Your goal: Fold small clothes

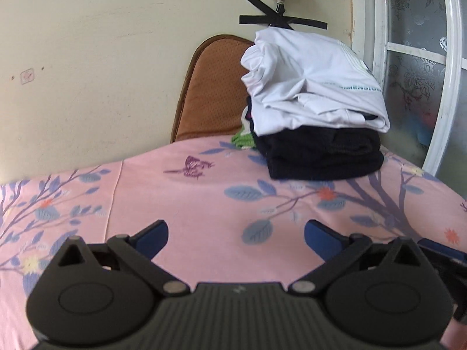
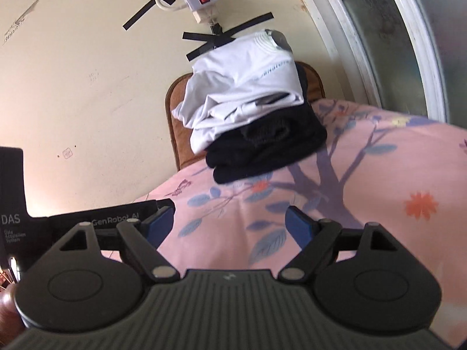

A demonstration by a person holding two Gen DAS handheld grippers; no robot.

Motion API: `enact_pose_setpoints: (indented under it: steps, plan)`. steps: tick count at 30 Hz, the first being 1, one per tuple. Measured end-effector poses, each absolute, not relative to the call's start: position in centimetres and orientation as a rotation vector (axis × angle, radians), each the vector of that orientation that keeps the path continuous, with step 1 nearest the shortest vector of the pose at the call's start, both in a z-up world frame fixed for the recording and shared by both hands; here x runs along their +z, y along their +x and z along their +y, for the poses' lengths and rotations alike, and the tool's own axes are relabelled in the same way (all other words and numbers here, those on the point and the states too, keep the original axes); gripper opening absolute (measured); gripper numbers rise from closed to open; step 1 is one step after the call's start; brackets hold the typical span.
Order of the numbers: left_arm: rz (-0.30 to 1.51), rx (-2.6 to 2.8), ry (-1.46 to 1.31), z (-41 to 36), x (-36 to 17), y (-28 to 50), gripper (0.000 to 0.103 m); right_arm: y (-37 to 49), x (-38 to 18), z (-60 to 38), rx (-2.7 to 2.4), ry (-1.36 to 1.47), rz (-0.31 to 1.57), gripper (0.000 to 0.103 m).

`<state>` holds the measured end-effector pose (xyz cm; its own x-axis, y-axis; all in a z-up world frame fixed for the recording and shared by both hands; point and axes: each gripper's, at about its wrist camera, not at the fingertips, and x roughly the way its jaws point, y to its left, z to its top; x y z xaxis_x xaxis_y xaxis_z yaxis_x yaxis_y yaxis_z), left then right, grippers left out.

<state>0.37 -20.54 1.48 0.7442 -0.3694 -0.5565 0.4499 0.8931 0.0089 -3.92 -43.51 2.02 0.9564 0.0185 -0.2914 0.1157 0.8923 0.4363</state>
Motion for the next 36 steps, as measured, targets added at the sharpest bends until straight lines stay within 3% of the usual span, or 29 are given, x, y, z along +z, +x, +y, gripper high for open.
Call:
enact_pose_setpoints:
  steps: [10, 36]
  plan:
    - [0.588, -0.377, 0.064, -16.5, 0.0, -2.3, 0.103, -5.9, 1.0, -41.7, -0.149, 0.458, 0.261, 0.087]
    - [0.552, -0.386, 0.099, -16.9, 0.2, -3.0, 0.103, -5.6, 0.8, -42.2, -0.144, 0.504, 0.259, 0.089]
